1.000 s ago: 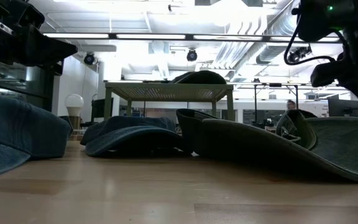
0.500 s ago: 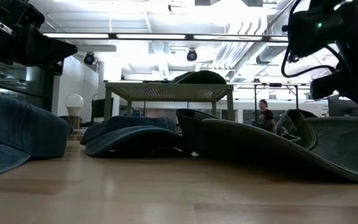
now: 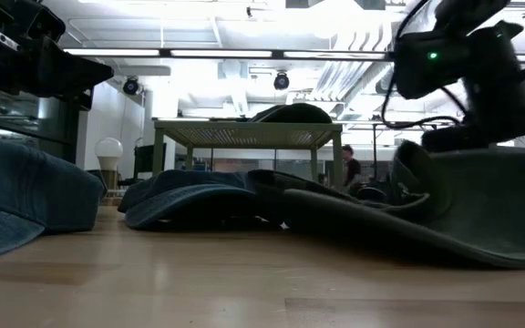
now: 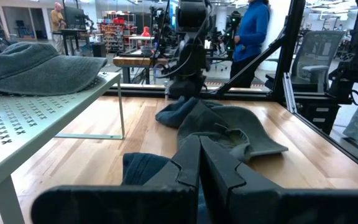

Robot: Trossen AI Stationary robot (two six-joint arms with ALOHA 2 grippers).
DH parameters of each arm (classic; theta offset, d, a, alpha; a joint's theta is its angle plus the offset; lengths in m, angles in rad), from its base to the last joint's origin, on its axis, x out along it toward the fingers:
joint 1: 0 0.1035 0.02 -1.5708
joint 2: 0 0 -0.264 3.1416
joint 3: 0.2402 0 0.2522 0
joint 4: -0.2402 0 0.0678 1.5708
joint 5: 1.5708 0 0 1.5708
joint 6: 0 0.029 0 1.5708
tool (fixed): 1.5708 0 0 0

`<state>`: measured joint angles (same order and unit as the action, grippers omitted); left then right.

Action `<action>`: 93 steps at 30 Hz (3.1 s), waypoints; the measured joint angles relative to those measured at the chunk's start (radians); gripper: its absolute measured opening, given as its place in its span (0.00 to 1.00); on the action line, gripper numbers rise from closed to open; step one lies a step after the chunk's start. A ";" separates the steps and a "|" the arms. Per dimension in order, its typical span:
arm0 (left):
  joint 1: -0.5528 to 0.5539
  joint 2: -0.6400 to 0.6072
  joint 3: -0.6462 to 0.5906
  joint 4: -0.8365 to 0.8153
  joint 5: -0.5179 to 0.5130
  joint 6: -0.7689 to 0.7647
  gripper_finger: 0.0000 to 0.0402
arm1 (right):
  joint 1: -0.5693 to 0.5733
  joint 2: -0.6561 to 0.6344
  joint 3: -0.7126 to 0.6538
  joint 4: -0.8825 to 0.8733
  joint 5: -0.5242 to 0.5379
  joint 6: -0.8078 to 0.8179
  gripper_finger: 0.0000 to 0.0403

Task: Pick & Place hat
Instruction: Put the right blue cap on the shelf

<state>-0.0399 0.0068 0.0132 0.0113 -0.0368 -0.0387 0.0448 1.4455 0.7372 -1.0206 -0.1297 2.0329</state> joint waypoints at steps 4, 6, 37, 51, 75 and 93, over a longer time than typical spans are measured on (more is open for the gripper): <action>0.000 0.000 0.000 0.000 0.000 0.000 0.01 | -0.021 0.038 0.000 0.109 0.027 -0.029 0.51; 0.000 0.000 0.000 0.000 0.000 0.000 0.01 | -0.031 0.050 0.000 0.141 0.035 -0.053 0.51; 0.000 0.000 0.000 0.000 0.000 0.000 0.01 | -0.038 -0.007 0.002 0.060 0.178 -0.141 0.12; 0.000 0.000 0.000 0.000 0.000 0.000 0.01 | 0.022 -0.114 0.073 -0.054 0.308 -0.256 0.01; 0.000 0.000 0.000 0.000 0.000 0.000 0.01 | 0.190 -0.190 0.488 -0.414 0.599 -0.556 0.00; 0.000 0.000 0.000 0.102 -0.323 -0.021 0.01 | 0.220 -0.189 0.488 -0.404 0.606 -0.558 0.00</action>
<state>-0.0396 0.0071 0.0132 0.1137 -0.3600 -0.0597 0.2649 1.2560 1.2251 -1.4251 0.4763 1.4749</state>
